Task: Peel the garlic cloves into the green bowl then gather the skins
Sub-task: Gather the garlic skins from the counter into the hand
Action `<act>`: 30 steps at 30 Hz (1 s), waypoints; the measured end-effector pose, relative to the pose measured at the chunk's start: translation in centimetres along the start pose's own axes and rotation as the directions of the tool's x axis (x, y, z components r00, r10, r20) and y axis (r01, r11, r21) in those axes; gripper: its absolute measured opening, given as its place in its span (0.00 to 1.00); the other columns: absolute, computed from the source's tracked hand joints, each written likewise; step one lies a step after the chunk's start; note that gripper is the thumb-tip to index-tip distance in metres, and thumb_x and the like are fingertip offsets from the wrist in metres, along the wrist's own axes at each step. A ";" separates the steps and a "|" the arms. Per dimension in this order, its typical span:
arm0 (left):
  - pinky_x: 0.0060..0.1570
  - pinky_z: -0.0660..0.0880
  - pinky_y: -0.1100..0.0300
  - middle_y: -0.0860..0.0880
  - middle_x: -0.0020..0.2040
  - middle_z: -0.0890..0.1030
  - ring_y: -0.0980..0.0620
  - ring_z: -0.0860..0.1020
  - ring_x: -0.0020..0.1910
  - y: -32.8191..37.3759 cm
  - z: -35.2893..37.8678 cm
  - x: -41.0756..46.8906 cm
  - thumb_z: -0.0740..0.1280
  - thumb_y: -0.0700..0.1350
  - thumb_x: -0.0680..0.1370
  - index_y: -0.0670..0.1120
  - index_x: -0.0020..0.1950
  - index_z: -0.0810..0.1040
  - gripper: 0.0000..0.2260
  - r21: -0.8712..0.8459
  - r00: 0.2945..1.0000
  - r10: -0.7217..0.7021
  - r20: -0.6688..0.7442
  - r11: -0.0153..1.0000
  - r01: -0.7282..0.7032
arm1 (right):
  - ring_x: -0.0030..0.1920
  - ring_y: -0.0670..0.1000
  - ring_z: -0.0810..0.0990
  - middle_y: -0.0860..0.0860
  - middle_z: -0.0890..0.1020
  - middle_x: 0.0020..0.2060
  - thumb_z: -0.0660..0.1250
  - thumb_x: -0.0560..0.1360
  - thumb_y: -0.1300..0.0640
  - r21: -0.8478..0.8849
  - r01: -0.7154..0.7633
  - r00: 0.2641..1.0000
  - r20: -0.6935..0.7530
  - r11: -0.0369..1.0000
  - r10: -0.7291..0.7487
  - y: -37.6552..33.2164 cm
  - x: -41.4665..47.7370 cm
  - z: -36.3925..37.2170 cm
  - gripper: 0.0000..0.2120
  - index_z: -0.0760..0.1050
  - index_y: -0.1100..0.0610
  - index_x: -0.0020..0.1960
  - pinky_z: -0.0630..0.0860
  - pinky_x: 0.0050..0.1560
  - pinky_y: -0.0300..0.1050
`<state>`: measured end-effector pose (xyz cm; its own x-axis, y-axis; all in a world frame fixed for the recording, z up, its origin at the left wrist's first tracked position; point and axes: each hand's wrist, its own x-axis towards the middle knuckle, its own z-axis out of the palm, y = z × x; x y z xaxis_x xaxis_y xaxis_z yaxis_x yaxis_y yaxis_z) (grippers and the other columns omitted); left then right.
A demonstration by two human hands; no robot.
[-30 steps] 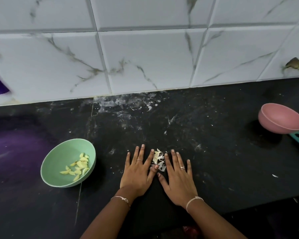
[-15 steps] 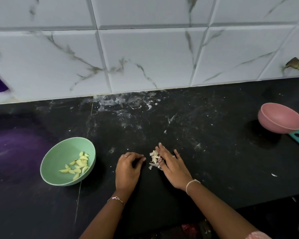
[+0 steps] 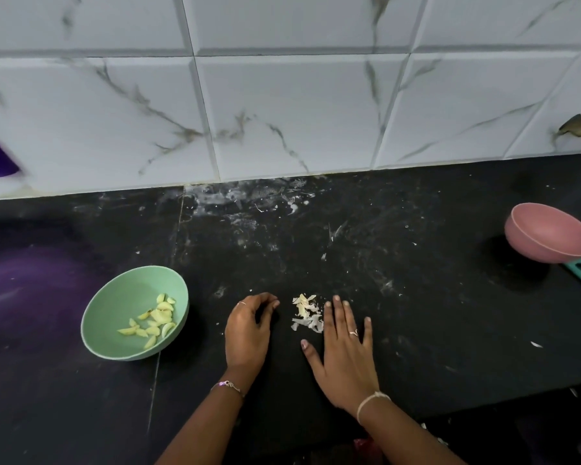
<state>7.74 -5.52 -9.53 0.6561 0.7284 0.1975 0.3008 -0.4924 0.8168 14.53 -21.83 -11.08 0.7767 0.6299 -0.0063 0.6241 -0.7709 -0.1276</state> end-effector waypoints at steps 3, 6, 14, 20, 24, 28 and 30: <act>0.51 0.77 0.55 0.58 0.43 0.81 0.61 0.78 0.46 0.1 0.0 -0.2 0.64 0.42 0.80 0.50 0.56 0.81 0.09 -0.022 1.000 -0.016 -0.018 1.000 0.016 | 0.79 0.53 0.43 0.54 0.45 0.79 0.33 0.77 0.31 0.022 0.028 1.000 -0.001 0.999 -0.028 -0.3 1.0 -0.2 0.41 0.43 0.59 0.78 0.44 0.76 0.60; 0.54 0.75 0.57 0.58 0.46 0.82 0.60 0.78 0.50 0.2 -0.5 -1.0 0.55 0.53 0.83 0.51 0.62 0.78 0.16 -0.165 0.994 -0.065 -0.092 0.985 0.050 | 0.79 0.54 0.44 0.55 0.43 0.79 0.42 0.80 0.35 0.034 0.125 0.991 -0.057 0.992 -0.123 -0.6 0.5 -1.0 0.38 0.43 0.60 0.79 0.43 0.75 0.59; 0.66 0.66 0.69 0.56 0.68 0.74 0.62 0.69 0.68 -0.9 -3.8 -4.2 0.51 0.63 0.79 0.49 0.71 0.70 0.28 -0.459 0.965 -0.198 -0.174 0.883 0.098 | 0.79 0.49 0.46 0.52 0.54 0.79 0.52 0.79 0.45 0.154 0.716 0.673 0.106 0.681 -0.732 -8.0 -1.0 -0.4 0.32 0.50 0.56 0.79 0.38 0.76 0.59; 0.62 0.65 0.75 0.57 0.69 0.73 0.66 0.68 0.68 -1.9 -5.0 -4.9 0.52 0.64 0.77 0.50 0.71 0.69 0.28 -0.436 0.952 -0.238 -0.192 0.890 0.134 | 0.79 0.52 0.42 0.54 0.47 0.79 0.44 0.80 0.44 -0.134 0.692 0.722 0.164 0.710 -0.672 -10.9 2.9 -0.5 0.33 0.40 0.59 0.79 0.31 0.74 0.60; 0.61 0.64 0.76 0.58 0.67 0.72 0.71 0.68 0.65 -1.8 -5.1 -5.1 0.51 0.65 0.77 0.50 0.71 0.70 0.29 -0.368 0.957 -0.228 -0.177 0.917 0.150 | 0.79 0.52 0.41 0.54 0.46 0.79 0.39 0.80 0.37 -0.187 0.453 0.891 0.125 0.872 -0.437 -8.6 5.3 -1.2 0.37 0.42 0.61 0.79 0.29 0.73 0.62; 0.68 0.68 0.56 0.59 0.67 0.72 0.62 0.69 0.67 -1.8 -4.7 -5.0 0.50 0.67 0.76 0.54 0.71 0.70 0.30 -0.301 0.959 -0.243 -0.142 0.934 0.192 | 0.78 0.53 0.39 0.55 0.44 0.79 0.33 0.77 0.33 -0.222 0.374 0.926 0.144 0.901 -0.349 -5.5 5.0 -1.9 0.41 0.40 0.62 0.78 0.28 0.72 0.61; 0.70 0.66 0.50 0.58 0.68 0.72 0.59 0.68 0.69 -1.7 -4.4 -4.8 0.49 0.68 0.76 0.54 0.72 0.70 0.31 -0.223 0.964 -0.238 -0.116 0.952 0.208 | 0.79 0.52 0.42 0.55 0.46 0.79 0.36 0.77 0.32 -0.186 0.324 0.946 0.070 0.928 -0.317 -4.2 4.2 -2.1 0.41 0.45 0.61 0.79 0.32 0.73 0.59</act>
<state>1.05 -6.08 -9.55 0.4805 0.8750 0.0591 0.2686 -0.2110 0.9399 15.30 -16.15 -8.51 0.5310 0.8466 -0.0348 0.8466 -0.5284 0.0638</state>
